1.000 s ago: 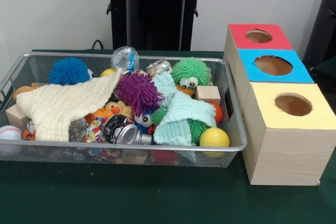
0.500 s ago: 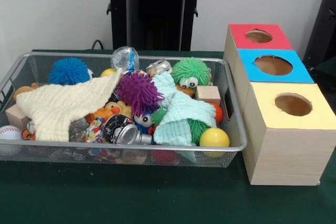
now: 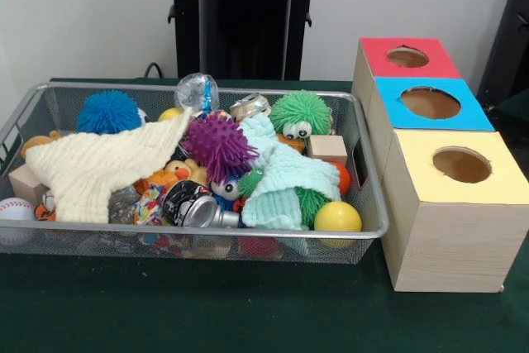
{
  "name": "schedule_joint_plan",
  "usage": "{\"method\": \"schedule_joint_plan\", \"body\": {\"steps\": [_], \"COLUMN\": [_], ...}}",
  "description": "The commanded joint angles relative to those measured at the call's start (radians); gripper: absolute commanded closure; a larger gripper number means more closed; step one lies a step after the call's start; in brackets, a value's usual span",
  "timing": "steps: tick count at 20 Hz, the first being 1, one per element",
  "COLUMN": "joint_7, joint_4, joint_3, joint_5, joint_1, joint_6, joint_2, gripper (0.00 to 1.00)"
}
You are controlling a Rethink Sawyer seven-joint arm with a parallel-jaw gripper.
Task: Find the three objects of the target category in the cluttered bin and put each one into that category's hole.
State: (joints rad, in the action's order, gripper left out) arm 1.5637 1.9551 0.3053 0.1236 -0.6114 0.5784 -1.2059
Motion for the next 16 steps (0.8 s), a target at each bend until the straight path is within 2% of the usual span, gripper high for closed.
{"method": "schedule_joint_plan", "body": {"steps": [1, 5, 9, 12, 16], "joint_7": [-0.300, -0.254, -0.186, -0.182, -0.179], "joint_4": [-0.141, -0.202, -0.300, -0.338, -0.342], "joint_3": [0.182, 0.188, 0.178, 0.194, 0.217], "joint_5": [0.135, 0.181, 0.202, 0.210, 0.223], "joint_1": [-0.050, -0.037, 0.010, 0.016, 0.008], "joint_6": [0.047, 0.098, 0.186, 0.164, 0.113], "joint_2": [0.112, 0.151, 0.194, 0.230, 0.249], "gripper": [0.00, 0.00, 0.00, 0.00, 0.00]}}
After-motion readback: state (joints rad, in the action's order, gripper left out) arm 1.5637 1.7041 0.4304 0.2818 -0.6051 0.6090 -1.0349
